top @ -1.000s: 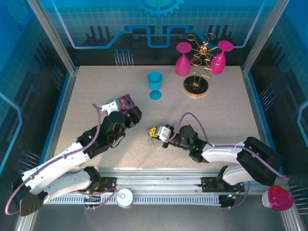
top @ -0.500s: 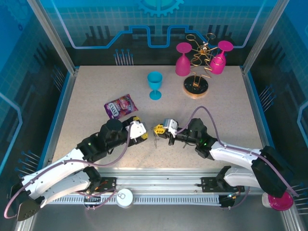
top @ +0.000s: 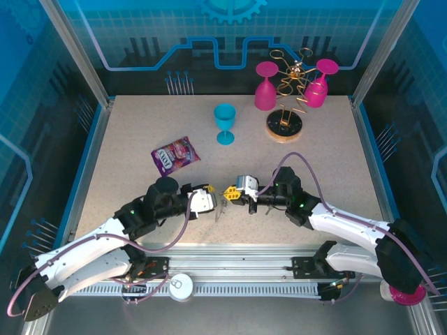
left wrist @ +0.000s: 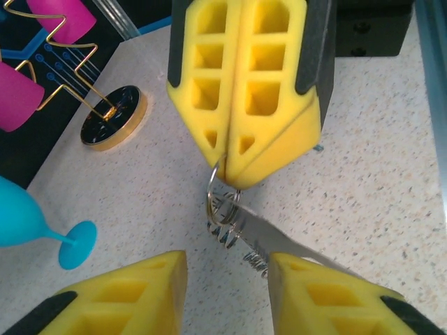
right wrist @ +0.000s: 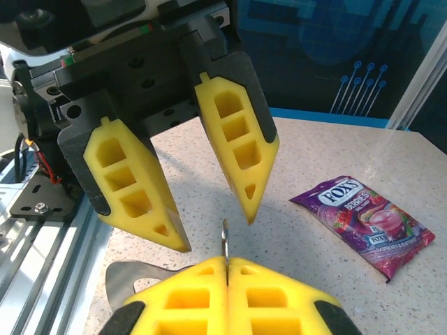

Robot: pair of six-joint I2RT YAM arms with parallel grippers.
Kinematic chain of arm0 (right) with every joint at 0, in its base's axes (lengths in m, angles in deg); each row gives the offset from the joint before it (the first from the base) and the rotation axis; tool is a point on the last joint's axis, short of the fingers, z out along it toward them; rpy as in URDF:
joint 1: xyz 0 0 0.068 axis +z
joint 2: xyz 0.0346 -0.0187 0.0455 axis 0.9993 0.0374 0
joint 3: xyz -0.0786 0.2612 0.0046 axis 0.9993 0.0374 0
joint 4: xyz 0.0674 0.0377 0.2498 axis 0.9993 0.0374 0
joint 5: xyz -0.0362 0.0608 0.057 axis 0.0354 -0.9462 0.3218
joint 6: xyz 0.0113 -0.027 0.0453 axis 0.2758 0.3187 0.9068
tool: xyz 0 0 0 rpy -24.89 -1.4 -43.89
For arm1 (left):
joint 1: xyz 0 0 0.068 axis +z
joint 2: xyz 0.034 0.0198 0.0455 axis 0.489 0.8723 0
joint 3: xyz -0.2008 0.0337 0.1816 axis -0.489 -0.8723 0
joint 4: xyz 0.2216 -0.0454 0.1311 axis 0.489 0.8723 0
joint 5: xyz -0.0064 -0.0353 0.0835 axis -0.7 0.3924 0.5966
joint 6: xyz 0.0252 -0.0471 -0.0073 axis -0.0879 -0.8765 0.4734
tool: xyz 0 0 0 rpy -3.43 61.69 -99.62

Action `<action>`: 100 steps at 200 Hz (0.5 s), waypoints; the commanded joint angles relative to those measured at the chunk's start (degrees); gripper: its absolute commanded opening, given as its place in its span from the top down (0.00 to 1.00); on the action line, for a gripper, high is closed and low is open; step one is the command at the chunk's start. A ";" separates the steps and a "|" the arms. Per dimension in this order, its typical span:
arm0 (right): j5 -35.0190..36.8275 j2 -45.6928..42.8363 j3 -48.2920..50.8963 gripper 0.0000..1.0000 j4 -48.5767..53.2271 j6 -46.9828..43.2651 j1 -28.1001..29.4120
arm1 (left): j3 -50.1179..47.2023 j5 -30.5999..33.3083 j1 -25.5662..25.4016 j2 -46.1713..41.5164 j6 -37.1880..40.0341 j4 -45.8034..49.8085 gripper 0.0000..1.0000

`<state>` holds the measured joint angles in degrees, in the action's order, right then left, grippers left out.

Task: Put the keys on the keyring

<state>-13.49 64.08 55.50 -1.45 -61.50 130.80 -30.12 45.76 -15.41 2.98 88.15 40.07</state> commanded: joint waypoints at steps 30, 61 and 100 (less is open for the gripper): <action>-2.76 -0.57 -4.69 1.00 6.62 -3.32 -0.39 | -1.01 -4.31 0.12 -0.12 -0.73 -3.08 0.71; -2.30 0.19 -7.23 1.00 12.11 -5.92 0.67 | -1.01 -4.34 0.19 0.17 -0.72 -3.32 0.79; -1.80 1.09 -9.57 1.00 16.97 -8.43 1.49 | -1.01 -3.78 0.45 0.32 -0.60 -3.16 0.80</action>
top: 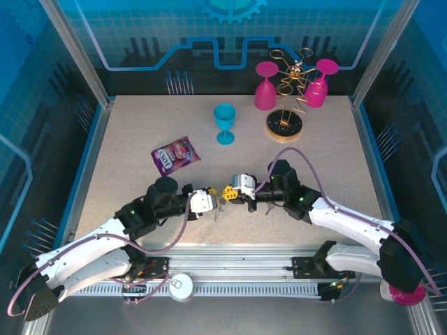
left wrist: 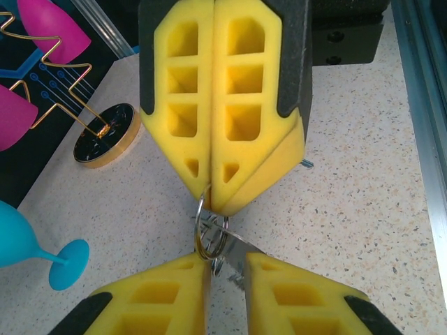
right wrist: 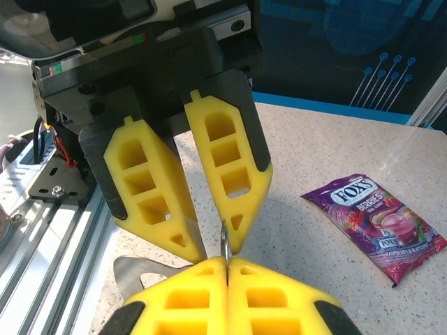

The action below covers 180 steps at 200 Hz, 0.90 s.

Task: Put the keys on the keyring

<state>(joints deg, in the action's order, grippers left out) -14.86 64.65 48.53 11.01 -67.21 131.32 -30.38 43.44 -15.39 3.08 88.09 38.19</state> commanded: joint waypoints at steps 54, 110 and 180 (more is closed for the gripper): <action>-0.07 1.11 -4.15 1.00 7.94 -4.49 1.28 | -0.78 0.15 0.70 0.21 -0.54 -1.65 0.78; 0.24 2.60 -5.69 1.00 8.26 -4.79 2.72 | -0.40 -2.08 0.72 0.70 -0.70 -1.14 0.82; 2.81 -0.69 -2.49 0.81 5.74 -2.83 1.80 | -0.89 -1.64 0.67 -0.68 1.28 -0.82 1.00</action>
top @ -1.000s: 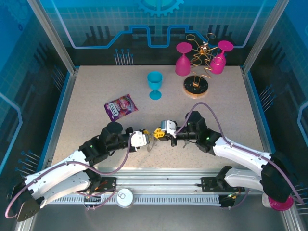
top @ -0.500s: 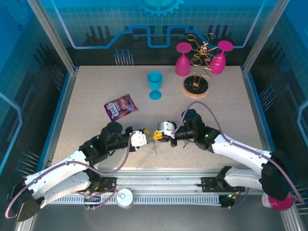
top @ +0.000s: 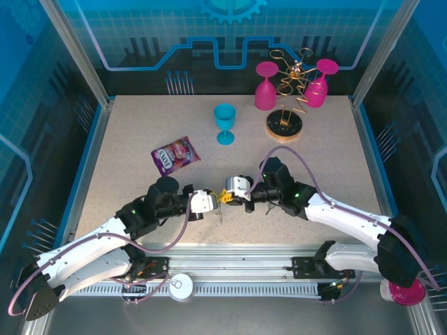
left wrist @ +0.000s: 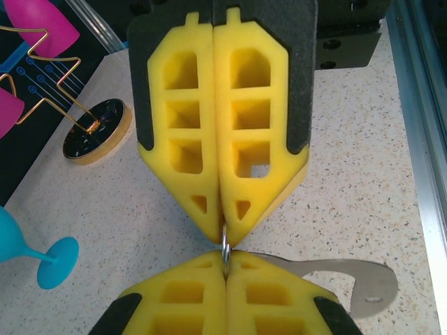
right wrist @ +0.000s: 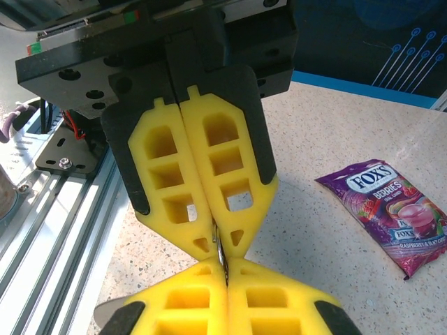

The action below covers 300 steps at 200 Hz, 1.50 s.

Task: Put the keys on the keyring

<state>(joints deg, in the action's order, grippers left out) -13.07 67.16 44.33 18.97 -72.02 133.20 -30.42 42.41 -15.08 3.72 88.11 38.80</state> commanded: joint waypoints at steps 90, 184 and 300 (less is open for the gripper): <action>3.22 -6.03 5.36 0.77 -3.27 0.18 -0.13 | -2.38 -4.15 0.38 -2.88 0.76 -3.86 1.00; 0.94 -3.34 4.63 0.81 -8.13 1.68 1.59 | -3.48 -7.78 0.44 -2.80 -2.76 -6.02 1.00; -2.03 -2.08 3.42 1.00 -8.64 2.22 2.21 | -3.56 -7.62 0.41 -2.88 -4.30 -7.04 1.00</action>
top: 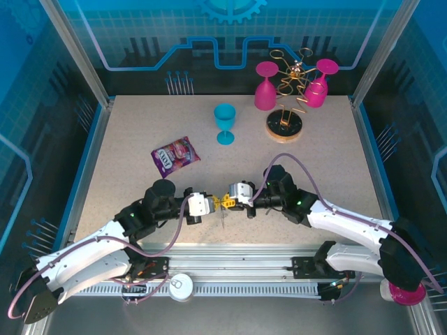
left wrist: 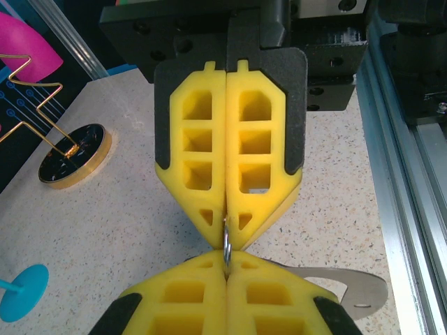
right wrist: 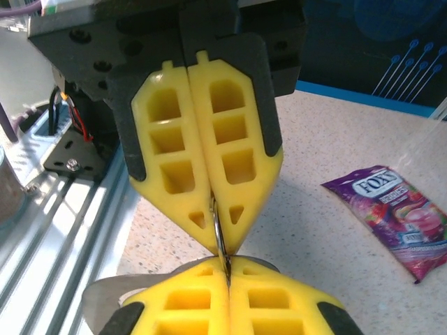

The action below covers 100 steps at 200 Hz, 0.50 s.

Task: Put the keys on the keyring

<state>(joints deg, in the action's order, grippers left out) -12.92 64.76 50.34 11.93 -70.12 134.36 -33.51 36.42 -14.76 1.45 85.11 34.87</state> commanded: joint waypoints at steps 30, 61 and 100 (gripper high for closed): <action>-0.63 -0.42 -4.23 1.00 3.12 -0.41 1.13 | -0.34 0.19 0.08 -0.61 -1.45 -2.56 0.90; 1.44 -0.56 -6.69 1.00 9.27 -2.23 1.66 | -0.13 0.67 0.11 -0.21 -1.07 -2.17 0.83; 4.14 -0.47 -9.12 1.00 14.38 -4.46 2.84 | 0.18 0.73 0.03 0.02 -0.57 -1.56 0.82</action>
<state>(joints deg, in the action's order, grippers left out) -9.84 64.85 44.64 22.70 -72.30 135.43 -33.55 37.52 -14.71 1.42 84.09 33.86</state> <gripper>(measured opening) 0.062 0.182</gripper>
